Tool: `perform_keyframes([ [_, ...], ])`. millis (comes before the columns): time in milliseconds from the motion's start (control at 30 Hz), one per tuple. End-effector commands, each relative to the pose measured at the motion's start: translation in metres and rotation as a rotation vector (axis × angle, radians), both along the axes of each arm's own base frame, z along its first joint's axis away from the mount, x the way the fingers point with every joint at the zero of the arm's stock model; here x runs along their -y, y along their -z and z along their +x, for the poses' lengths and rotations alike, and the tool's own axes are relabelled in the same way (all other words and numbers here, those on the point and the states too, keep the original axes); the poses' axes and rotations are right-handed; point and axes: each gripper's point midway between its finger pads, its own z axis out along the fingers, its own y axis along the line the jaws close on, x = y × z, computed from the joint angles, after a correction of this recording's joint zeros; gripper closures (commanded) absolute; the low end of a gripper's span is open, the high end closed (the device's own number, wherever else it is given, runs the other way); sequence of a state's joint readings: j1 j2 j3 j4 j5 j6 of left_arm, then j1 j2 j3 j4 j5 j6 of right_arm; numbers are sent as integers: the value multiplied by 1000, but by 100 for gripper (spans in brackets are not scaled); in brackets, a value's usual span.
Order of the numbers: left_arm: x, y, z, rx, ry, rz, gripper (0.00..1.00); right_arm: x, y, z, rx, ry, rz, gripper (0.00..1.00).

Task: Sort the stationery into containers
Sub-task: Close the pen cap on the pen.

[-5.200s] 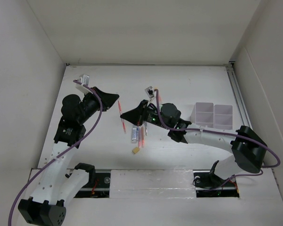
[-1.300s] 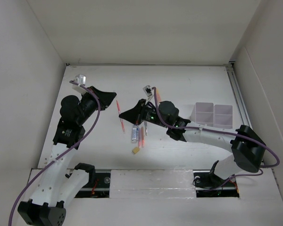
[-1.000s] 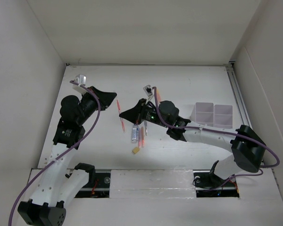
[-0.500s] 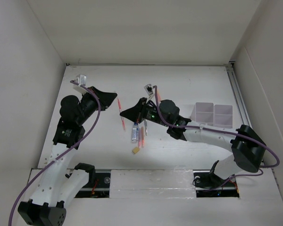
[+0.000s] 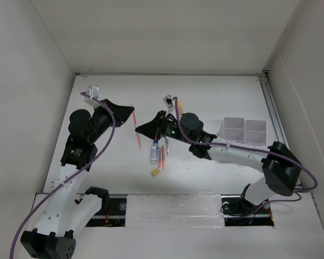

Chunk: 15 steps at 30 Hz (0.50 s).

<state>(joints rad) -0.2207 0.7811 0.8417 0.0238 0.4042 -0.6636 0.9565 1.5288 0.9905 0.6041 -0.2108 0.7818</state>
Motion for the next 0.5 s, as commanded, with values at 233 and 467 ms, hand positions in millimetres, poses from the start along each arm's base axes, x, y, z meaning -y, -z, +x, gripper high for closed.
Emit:
perform_keyframes([
  [233,2,-11,-5,63,28,3,100,-1,-32,6,64,5,64,100],
  [467,2,-5,-5,54,29,26,100,10,-34,4,65,14,65,100],
])
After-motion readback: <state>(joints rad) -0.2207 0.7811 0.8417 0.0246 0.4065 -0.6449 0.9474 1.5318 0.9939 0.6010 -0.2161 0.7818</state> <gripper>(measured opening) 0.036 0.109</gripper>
